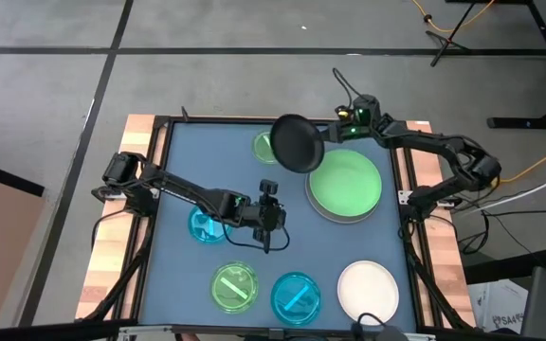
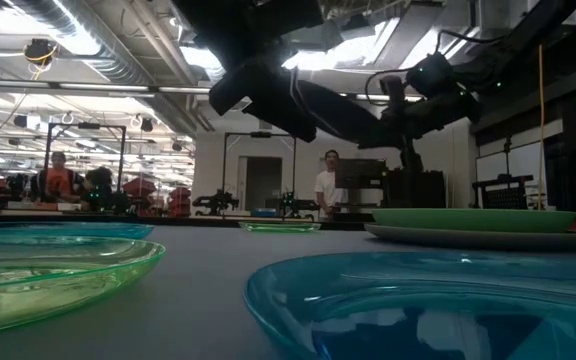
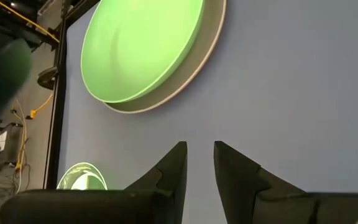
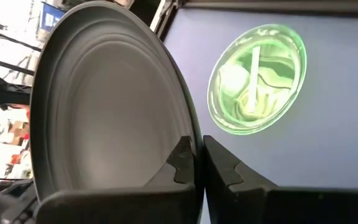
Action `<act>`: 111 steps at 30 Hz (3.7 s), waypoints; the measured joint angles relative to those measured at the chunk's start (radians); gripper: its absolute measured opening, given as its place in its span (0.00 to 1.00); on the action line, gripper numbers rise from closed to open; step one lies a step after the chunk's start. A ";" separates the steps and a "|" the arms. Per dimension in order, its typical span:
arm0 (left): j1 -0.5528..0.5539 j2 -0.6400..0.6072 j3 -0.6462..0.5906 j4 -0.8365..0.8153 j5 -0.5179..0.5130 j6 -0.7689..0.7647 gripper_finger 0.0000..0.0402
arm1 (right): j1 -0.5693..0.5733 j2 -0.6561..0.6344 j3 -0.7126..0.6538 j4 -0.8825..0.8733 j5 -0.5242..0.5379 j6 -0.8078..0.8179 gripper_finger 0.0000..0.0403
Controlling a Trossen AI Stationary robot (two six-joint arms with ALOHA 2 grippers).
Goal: Stack plastic plates
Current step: Stack the black plate on the large green plate, then stack the white plate on the black plate
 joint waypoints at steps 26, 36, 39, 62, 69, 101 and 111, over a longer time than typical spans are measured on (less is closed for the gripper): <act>0.053 0.000 -0.001 0.001 0.000 -0.028 0.18 | -0.167 -0.428 0.000 -0.861 0.114 -0.499 0.00; 0.059 0.000 -0.001 0.005 0.000 -0.028 0.18 | -0.167 -0.427 0.000 -1.088 0.259 -0.653 0.00; 0.059 0.000 -0.001 0.006 0.000 -0.028 0.18 | -0.167 -0.427 0.000 -1.100 0.330 -0.659 0.00; 0.061 0.000 -0.001 0.005 0.000 -0.074 0.18 | -0.166 -0.265 0.000 -1.093 0.428 -0.677 0.00; 0.061 0.000 -0.001 0.005 0.000 -0.073 0.18 | -0.166 -0.207 0.000 -1.089 0.428 -0.677 0.00; 0.061 0.000 -0.001 0.005 0.000 -0.073 0.18 | -0.166 -0.181 0.000 -1.067 0.457 -0.674 0.16; 0.061 0.000 -0.001 0.005 0.000 -0.073 0.18 | -0.166 -0.181 0.000 -1.070 0.568 -0.674 0.17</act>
